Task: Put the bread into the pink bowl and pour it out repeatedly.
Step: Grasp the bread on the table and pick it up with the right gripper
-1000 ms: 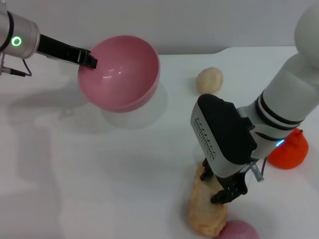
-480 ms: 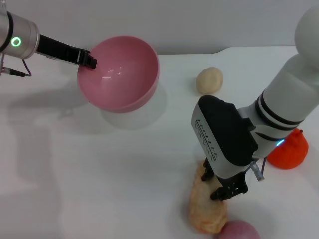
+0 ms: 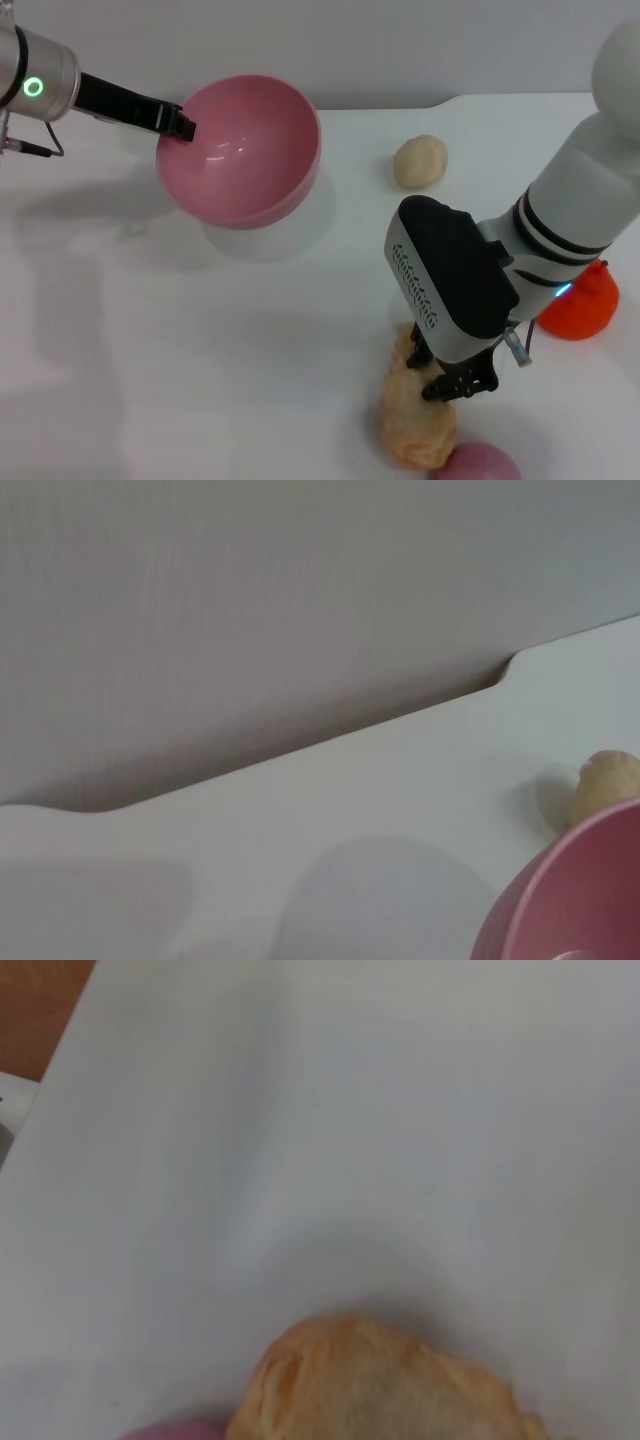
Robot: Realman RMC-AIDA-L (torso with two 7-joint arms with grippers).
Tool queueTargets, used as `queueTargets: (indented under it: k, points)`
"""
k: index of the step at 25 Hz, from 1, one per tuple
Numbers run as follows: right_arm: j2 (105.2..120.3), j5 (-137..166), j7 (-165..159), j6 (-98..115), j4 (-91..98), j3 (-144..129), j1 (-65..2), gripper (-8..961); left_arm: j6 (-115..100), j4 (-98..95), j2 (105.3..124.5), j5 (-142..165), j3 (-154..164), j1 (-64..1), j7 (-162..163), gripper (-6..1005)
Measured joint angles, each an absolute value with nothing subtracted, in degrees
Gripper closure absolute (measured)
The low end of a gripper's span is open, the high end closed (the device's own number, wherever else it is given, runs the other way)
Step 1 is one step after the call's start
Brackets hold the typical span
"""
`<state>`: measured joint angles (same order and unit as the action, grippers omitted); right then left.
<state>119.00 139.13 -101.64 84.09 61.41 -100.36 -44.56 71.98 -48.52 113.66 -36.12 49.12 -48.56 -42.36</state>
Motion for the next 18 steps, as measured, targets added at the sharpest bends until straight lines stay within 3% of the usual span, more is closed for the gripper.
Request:
queueTargets:
  k: [18]
  points:
    - [119.00,139.2,-101.6,84.4,61.6,-100.8,-44.6,748,72.3,-48.5,113.90,-36.1,49.1,-48.3,-42.4,954]
